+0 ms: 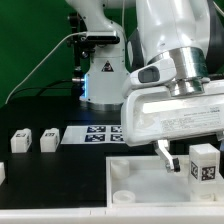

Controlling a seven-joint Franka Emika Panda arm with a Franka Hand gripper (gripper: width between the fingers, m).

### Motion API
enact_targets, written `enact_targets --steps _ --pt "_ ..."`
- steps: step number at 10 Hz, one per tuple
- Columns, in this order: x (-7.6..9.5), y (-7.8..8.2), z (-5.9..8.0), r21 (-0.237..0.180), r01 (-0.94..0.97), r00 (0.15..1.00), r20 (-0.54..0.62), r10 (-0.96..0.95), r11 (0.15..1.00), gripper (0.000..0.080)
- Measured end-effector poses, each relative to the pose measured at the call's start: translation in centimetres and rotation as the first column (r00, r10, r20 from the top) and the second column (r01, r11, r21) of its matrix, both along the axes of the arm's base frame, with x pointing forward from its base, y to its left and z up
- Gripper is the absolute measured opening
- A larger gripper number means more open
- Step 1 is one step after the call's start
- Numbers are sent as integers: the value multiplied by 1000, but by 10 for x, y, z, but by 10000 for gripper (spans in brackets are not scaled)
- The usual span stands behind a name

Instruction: Assemble one leg

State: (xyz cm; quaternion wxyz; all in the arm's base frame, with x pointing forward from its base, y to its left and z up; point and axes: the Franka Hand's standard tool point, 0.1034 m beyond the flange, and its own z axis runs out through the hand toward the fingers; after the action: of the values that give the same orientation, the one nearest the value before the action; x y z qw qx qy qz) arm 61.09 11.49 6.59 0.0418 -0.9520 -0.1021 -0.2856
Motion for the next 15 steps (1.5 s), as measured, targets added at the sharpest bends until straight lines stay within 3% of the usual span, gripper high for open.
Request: enact_targets --steps 1,4,7,9,10,11,12,14,15 --pt "0 0 1 -1 -1 1000 -11 1 1000 649" --pt "4 -3 31 -12 -11 996 -83 10 1000 649" --pt "19 -7 45 -28 -28 948 -317 17 999 649" --pt "-8 -2 25 -34 -46 844 -536 20 998 649" --pt "-4 -8 26 -39 -48 773 -635 12 998 649" --pt "11 -9 27 -45 -43 721 -692 0 998 649" --pt "22 -7 22 -46 -28 729 -684 -11 999 649" --pt "12 14 18 -47 -28 744 -668 -11 999 649" --pt "14 16 18 -45 -33 748 -664 -6 998 649"
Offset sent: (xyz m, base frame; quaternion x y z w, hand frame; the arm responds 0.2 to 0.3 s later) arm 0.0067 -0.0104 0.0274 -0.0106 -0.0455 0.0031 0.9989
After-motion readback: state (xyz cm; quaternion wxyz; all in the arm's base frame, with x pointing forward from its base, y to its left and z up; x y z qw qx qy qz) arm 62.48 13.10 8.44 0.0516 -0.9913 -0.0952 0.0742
